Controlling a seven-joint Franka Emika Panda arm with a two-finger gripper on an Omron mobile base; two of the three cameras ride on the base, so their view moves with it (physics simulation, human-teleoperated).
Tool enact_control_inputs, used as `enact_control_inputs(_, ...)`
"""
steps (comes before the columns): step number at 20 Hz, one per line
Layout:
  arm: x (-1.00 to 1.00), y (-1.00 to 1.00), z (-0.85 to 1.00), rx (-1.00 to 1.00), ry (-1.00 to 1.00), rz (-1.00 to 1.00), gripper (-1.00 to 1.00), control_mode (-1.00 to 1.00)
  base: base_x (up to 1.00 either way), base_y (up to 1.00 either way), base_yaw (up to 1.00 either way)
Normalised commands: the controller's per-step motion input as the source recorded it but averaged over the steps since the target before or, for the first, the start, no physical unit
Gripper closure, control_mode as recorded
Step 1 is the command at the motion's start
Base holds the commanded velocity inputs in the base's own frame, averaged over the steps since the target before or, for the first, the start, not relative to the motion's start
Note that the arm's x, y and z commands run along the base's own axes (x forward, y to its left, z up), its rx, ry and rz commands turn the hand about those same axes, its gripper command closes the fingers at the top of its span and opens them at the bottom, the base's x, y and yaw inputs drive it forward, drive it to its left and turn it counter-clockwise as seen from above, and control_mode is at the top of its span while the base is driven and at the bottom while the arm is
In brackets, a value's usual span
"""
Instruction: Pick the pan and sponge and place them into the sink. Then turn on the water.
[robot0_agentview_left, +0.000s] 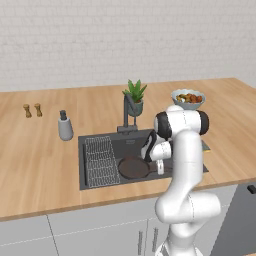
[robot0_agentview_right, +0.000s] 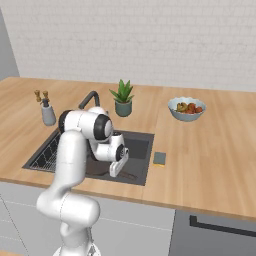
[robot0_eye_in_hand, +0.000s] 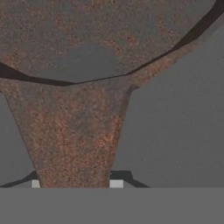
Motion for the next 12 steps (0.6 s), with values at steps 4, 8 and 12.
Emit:
enact_control_inputs(4, 0.08, 0.01, -0.25, 0.0, 0.0, 0.0, -1.0, -1.0, 0.0, 0.0, 0.0)
enact_control_inputs(8, 0.0, 0.0, 0.0, 0.0, 0.0, 0.0, -1.0, -1.0, 0.0, 0.0, 0.0)
enact_control_inputs(12, -0.01, -0.01, 0.26, 0.0, -0.03, 0.0, -1.0, -1.0, 0.0, 0.0, 0.0)
